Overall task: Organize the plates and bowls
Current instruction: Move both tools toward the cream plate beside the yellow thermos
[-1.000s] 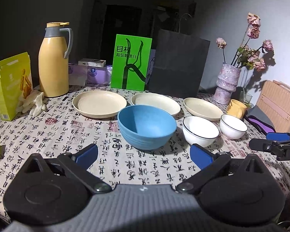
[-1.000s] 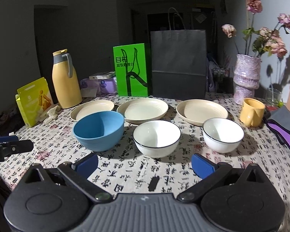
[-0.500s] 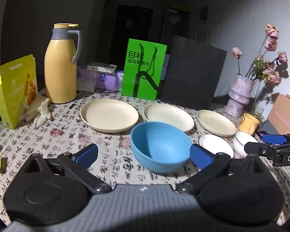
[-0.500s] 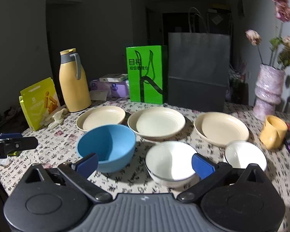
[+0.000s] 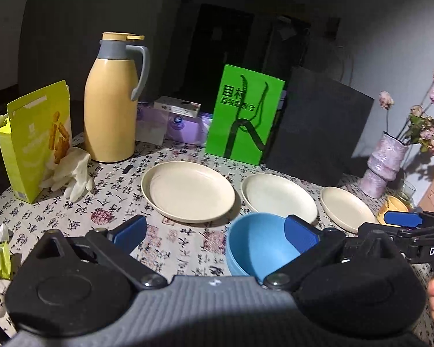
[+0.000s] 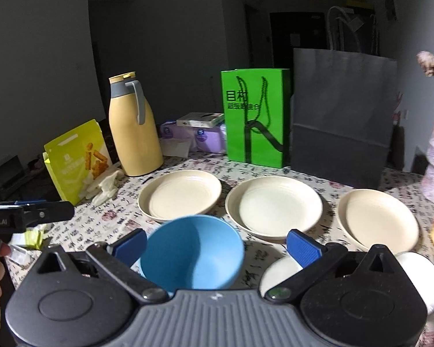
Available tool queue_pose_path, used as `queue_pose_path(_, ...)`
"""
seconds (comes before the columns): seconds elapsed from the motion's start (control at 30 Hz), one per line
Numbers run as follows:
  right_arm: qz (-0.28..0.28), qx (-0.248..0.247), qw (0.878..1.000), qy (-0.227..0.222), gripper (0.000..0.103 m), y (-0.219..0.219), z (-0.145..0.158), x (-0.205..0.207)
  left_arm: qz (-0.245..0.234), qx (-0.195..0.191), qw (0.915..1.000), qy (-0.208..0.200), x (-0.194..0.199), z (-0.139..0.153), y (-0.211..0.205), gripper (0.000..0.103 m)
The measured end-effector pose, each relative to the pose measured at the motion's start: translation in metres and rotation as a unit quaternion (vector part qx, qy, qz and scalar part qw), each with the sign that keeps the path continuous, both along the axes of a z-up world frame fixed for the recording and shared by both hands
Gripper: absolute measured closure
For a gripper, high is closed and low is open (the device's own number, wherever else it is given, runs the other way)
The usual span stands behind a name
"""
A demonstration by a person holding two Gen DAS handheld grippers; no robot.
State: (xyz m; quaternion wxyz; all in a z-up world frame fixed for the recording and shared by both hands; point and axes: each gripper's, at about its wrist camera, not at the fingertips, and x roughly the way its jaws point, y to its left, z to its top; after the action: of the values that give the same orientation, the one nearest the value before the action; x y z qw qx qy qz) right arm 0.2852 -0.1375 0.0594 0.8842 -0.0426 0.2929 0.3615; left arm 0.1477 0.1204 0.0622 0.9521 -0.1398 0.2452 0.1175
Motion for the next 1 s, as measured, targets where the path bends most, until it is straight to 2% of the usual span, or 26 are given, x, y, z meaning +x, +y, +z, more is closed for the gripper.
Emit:
queue_pose_path(0.23,0.017,0.001,0.999,0.031,0.000,0.036,0.002,0.035,0.028,-0.012,0.9995,0.010,0.028,0.007,0.024,0.000)
queue_pose_path(0.37,0.029,0.004,0.998,0.060,0.000,0.058,-0.001,0.059,0.040,-0.050,0.9977,0.023,0.047,0.007,0.043,0.000)
queue_pose_path(0.6,0.031,0.012,0.996,0.088,0.000,0.091,-0.002,0.095,0.064,-0.067,0.9949,0.040,0.077,0.007,0.068,0.000)
queue_pose_path(1.0,0.044,-0.015,0.992,0.116,0.001,0.151,-0.012,0.154,0.122,-0.121,0.9822,0.077,0.138,-0.010,0.113,0.000)
